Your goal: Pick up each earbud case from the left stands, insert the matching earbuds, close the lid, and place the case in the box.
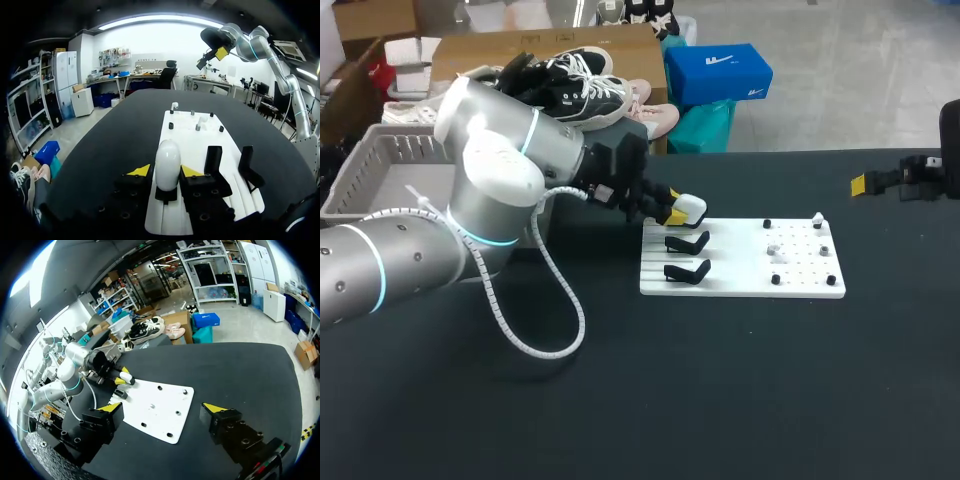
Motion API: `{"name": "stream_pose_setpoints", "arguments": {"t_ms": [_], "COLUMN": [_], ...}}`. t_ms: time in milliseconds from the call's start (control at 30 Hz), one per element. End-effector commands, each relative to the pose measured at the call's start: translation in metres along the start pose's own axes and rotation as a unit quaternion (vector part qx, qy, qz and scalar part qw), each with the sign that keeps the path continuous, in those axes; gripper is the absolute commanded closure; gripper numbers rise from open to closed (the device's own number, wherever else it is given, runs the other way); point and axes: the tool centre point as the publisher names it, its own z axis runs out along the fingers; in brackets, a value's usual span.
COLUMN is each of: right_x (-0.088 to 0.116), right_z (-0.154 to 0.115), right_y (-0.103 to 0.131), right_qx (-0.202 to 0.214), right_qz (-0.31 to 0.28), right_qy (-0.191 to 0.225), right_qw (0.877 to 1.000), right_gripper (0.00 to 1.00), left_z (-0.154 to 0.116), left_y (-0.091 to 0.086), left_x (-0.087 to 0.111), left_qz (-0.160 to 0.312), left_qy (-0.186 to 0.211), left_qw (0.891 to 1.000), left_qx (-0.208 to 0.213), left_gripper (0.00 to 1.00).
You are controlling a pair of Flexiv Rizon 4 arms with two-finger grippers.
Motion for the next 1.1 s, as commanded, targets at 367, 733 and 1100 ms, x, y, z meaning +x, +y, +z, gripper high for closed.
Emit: {"name": "stream_pose_setpoints", "arguments": {"t_ms": [367, 733, 1100], "right_x": [0.000, 0.000, 0.000], "right_z": [0.000, 0.000, 0.000], "right_y": [-0.002, -0.002, -0.002], "right_qx": [-0.003, -0.003, -0.003], "right_qz": [-0.001, -0.001, -0.001], "right_qy": [0.000, 0.000, 0.000], "right_qw": [1.000, 1.000, 1.000], "right_gripper": [0.00, 0.00, 0.00], "left_z": [-0.010, -0.035, -0.054], "left_y": [-0.008, -0.035, -0.080], "left_x": [-0.003, -0.031, -0.064], "left_qz": [0.000, 0.000, 0.010], "left_qy": [-0.008, -0.051, -0.116], "left_qw": [1.000, 0.999, 0.993], "left_qx": [-0.011, -0.013, -0.028], "left_gripper": [1.00, 1.00, 1.00]}}
